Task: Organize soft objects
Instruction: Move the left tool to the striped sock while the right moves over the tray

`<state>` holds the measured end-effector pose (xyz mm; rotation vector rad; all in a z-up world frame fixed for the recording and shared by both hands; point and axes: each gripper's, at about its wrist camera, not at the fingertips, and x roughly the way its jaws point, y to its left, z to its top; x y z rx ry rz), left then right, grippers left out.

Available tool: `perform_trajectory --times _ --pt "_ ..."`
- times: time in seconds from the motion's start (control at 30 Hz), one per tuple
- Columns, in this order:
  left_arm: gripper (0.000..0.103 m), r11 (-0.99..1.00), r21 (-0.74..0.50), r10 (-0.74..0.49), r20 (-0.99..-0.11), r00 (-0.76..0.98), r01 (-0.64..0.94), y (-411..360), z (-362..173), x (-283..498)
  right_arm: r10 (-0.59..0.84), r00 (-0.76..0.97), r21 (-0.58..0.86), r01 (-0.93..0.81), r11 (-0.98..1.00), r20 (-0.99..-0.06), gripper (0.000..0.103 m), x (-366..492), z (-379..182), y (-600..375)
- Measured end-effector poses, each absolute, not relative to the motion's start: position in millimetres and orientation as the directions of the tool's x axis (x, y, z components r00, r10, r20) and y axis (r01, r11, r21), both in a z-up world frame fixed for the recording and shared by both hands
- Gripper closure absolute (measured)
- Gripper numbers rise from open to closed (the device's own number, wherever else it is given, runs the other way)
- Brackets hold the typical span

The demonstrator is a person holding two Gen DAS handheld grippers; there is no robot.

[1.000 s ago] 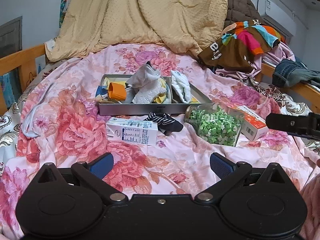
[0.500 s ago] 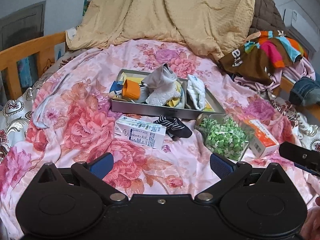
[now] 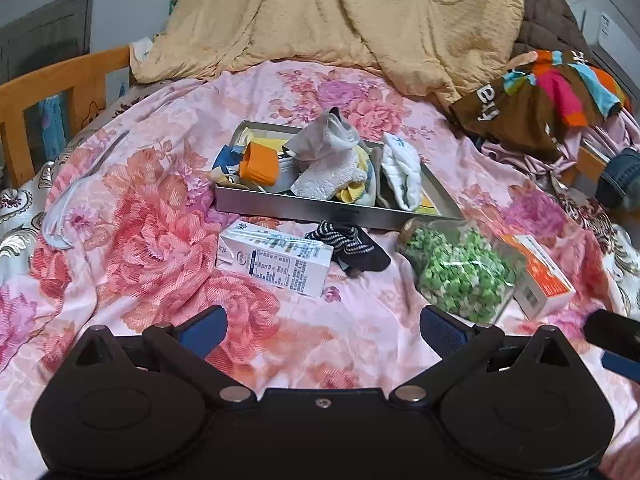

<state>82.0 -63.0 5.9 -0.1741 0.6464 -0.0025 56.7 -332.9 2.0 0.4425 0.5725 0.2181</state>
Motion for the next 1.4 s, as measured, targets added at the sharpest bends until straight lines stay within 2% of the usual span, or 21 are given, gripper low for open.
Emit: perform_trajectory --times 0.23,0.4,0.6,0.97,1.4 --pt "0.001 0.99 -0.141 -0.066 -0.581 0.811 -0.02 -66 -2 101 0.313 0.84 0.479 -0.073 0.875 -0.444 0.0 53 8 -338" --pt "0.001 0.99 -0.131 -0.119 -0.569 0.814 0.053 -70 -6 117 0.319 0.834 0.473 -0.081 0.877 -0.449 0.0 63 6 -335" --pt "0.001 0.978 -0.106 -0.206 -0.561 0.802 0.177 -71 -12 148 0.322 0.825 0.477 -0.073 0.876 -0.464 0.0 79 2 -331" --pt "0.001 0.953 -0.075 -0.286 -0.53 0.798 0.292 -67 -19 177 0.353 0.788 0.425 -0.13 0.896 -0.504 0.0 114 -6 -308" --pt "0.001 0.963 -0.109 -0.267 -0.511 0.817 0.246 -49 -28 193 0.439 0.776 0.442 -0.232 0.866 -0.454 0.0 129 -13 -296"
